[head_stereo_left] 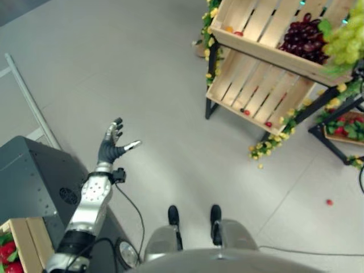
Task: Pick up the fruits from the basket on one side to the basket on the other side
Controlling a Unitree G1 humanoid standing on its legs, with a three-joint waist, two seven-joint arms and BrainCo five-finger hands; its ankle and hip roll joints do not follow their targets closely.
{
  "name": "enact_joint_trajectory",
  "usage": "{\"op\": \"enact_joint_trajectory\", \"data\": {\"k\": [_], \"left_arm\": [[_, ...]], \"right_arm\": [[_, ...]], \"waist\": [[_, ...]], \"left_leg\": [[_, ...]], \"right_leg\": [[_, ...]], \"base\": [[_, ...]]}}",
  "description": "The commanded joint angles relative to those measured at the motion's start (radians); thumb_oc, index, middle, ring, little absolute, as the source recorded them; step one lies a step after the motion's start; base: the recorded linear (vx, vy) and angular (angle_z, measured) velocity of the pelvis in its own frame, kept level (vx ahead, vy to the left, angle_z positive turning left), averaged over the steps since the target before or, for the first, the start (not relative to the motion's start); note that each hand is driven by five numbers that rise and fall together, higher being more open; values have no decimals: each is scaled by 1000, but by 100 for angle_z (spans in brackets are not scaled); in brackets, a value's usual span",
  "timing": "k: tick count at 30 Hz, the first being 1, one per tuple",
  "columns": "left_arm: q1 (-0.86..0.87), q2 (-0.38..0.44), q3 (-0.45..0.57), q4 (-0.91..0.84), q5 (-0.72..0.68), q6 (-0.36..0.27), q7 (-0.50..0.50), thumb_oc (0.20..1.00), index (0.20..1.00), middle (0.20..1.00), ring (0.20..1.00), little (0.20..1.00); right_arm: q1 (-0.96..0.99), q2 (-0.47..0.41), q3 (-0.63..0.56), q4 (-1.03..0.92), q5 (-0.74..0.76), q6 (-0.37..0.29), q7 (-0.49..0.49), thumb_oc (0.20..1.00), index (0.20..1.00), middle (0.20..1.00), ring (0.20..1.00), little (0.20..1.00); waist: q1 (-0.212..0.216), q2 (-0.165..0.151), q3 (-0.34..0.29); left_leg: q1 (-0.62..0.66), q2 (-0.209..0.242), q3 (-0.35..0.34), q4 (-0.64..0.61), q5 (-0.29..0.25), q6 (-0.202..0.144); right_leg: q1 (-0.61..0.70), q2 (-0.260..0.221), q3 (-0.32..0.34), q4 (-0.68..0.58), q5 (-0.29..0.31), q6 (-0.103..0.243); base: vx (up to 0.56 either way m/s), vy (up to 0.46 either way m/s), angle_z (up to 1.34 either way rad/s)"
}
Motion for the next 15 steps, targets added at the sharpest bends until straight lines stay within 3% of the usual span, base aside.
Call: {"op": "enact_joint_trajectory", "data": {"k": [1,15], "left_arm": [[-9,59,0,-32,-20,-50,4,1000,1000,1000,1000,1000],[9,71,2,-54,-24,-51,3,1000,1000,1000,1000,1000]], "right_arm": [[-108,-35,26,-57,-8,-49,-32,200,200,200,200,200],[-220,-32,91,29,3,-39,-45,200,200,200,200,200]], "waist": [[4,-75,-40],[19,-86,-40]], "left_leg": [[25,-50,20,98,-133,10],[27,-59,11,75,-129,16]], "right_leg": [[71,-8,-9,-101,-1,101],[74,-11,-22,-116,7,106]], "base": [[0,0,0],[1,9,4]]}}
